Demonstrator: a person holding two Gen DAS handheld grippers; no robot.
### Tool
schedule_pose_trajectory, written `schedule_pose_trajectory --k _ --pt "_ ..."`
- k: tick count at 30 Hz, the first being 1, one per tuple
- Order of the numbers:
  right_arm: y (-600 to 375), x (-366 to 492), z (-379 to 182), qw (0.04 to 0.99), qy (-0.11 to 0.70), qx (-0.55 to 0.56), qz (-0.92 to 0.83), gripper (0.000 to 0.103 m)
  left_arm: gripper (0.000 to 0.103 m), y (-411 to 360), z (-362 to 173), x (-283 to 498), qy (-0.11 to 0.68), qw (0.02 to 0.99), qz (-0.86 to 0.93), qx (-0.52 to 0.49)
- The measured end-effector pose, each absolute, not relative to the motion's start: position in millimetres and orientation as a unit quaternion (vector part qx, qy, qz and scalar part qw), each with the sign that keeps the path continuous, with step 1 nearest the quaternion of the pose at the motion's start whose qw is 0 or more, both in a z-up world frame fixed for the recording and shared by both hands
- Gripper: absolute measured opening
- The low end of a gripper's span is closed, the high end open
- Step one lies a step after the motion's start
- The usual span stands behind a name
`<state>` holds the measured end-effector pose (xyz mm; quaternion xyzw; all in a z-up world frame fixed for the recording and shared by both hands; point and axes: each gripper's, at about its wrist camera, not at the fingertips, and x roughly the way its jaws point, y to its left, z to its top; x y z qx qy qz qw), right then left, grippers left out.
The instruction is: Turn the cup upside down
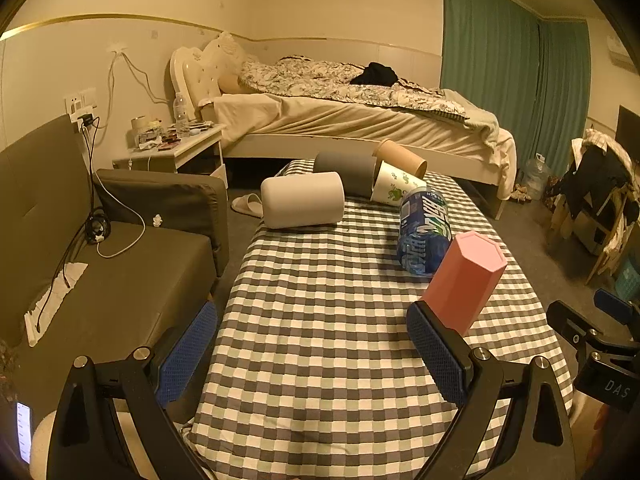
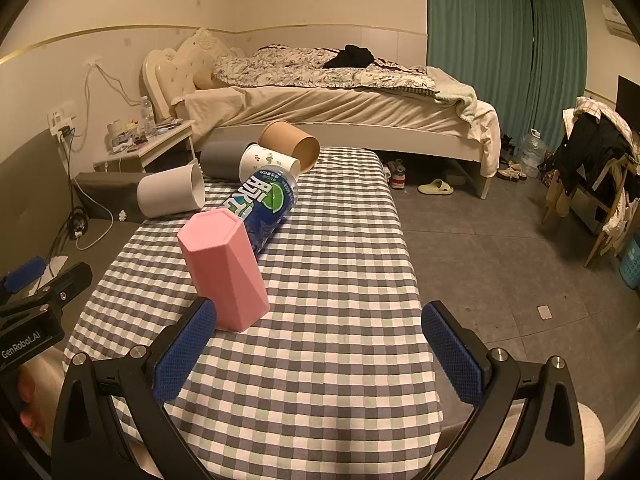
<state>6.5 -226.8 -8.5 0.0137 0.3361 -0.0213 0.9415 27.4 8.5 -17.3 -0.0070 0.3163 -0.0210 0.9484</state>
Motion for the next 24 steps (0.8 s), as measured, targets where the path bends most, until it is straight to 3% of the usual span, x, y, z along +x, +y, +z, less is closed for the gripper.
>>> schedule_pose_trajectory --k 24 --pt "-225.5 8.7 -11.1 0.940 0.340 0.010 -0.020 0.103 0.098 8.8 -17.9 26.8 0.317 0.948 -0.022 -0.005"
